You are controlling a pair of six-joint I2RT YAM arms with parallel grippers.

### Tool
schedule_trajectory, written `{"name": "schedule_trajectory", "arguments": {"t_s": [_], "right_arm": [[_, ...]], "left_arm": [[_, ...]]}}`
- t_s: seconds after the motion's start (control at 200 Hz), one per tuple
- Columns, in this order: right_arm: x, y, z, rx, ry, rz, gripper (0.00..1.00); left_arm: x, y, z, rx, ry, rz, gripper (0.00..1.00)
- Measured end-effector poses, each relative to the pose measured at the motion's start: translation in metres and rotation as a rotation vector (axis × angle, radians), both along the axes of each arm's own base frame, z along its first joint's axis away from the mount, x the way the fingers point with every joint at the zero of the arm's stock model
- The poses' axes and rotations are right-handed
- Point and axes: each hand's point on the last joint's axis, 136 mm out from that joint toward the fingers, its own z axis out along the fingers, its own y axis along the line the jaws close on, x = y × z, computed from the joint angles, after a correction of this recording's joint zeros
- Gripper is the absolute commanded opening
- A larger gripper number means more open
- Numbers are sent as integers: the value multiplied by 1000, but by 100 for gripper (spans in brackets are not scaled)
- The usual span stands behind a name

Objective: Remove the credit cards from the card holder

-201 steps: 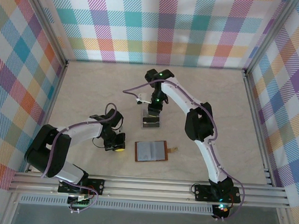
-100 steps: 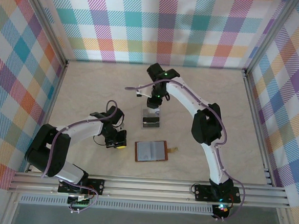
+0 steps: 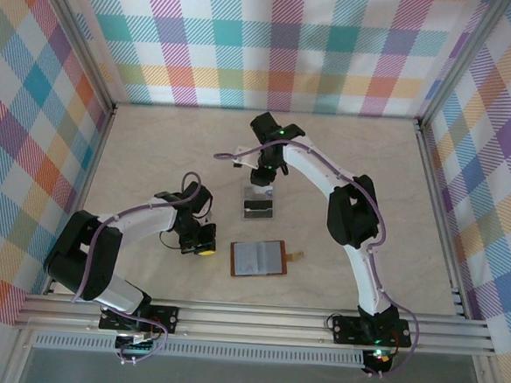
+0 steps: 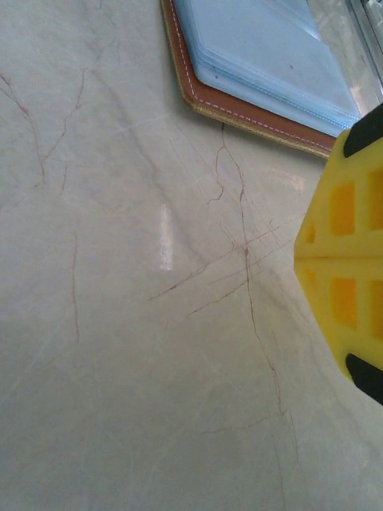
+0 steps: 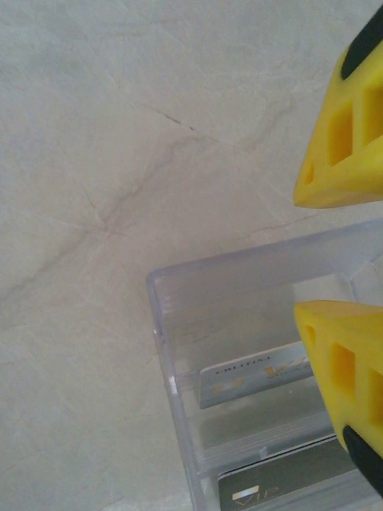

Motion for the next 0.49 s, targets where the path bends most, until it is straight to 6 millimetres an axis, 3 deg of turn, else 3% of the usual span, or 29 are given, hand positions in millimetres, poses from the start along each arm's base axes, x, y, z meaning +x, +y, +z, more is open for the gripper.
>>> {"name": "schedule_trajectory", "arguments": {"t_s": [0.495], "right_arm": [[-7, 2, -11, 20, 25, 13, 37]], "left_arm": [[-1, -4, 2, -24, 13, 8, 7]]}}
